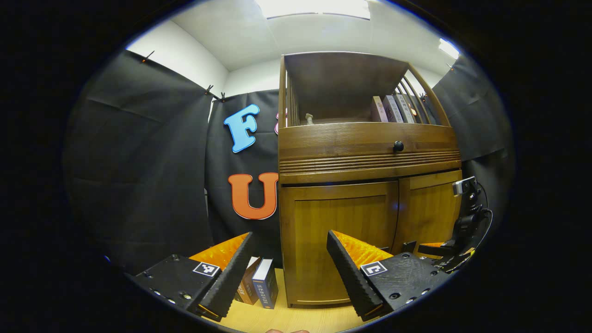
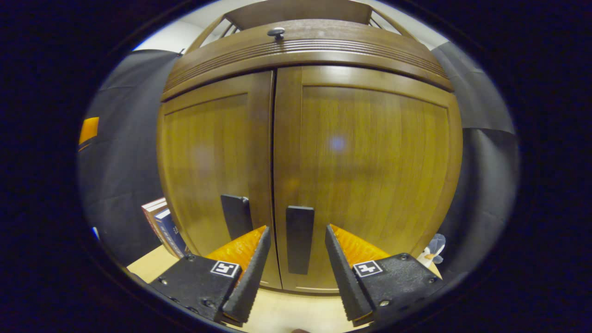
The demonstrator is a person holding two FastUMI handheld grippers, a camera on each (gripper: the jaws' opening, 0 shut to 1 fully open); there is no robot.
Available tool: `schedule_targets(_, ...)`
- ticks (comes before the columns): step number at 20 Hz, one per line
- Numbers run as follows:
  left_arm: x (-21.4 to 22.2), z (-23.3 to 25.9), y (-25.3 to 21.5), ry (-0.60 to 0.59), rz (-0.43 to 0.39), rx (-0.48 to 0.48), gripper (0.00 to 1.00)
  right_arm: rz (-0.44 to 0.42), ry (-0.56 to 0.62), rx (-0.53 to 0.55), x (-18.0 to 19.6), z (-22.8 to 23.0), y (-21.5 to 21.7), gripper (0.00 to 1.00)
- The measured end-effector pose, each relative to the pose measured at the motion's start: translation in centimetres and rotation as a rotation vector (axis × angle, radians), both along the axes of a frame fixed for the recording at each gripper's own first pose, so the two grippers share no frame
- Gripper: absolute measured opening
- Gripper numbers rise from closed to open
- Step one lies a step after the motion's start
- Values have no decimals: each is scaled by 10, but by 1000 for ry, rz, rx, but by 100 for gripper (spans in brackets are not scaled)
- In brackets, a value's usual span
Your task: Open the right door of the double-door shoe cabinet with the right hand, and open the left door with the left hand.
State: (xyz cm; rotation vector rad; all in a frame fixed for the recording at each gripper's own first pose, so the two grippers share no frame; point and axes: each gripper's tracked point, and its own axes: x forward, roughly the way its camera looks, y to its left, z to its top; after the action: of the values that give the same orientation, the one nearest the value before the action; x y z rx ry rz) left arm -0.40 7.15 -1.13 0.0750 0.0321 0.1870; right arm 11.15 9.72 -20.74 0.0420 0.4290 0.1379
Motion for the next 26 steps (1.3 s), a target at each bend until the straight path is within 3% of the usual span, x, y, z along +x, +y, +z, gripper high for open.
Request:
schedule_targets(6, 0, -4, 9, 9, 1, 2, 95, -65, 52, 24, 18, -22, -3, 65)
schedule_targets(12, 1, -9, 1, 21, -38, 27, 95, -98, 50, 8, 27, -28, 3, 38)
schedule_targets(15, -2, -12, -3, 22, -50, 23, 95, -99, 55, 37, 26, -26, 5, 33)
schedule_targets(16, -3, -12, -5, 24, -56, 24, 100, -96, 59, 46, 25, -27, 5, 33)
schedule_targets(26, 0, -13, -30, 14, -116, 29, 96, -69, 88, 41, 22, -26, 5, 29)
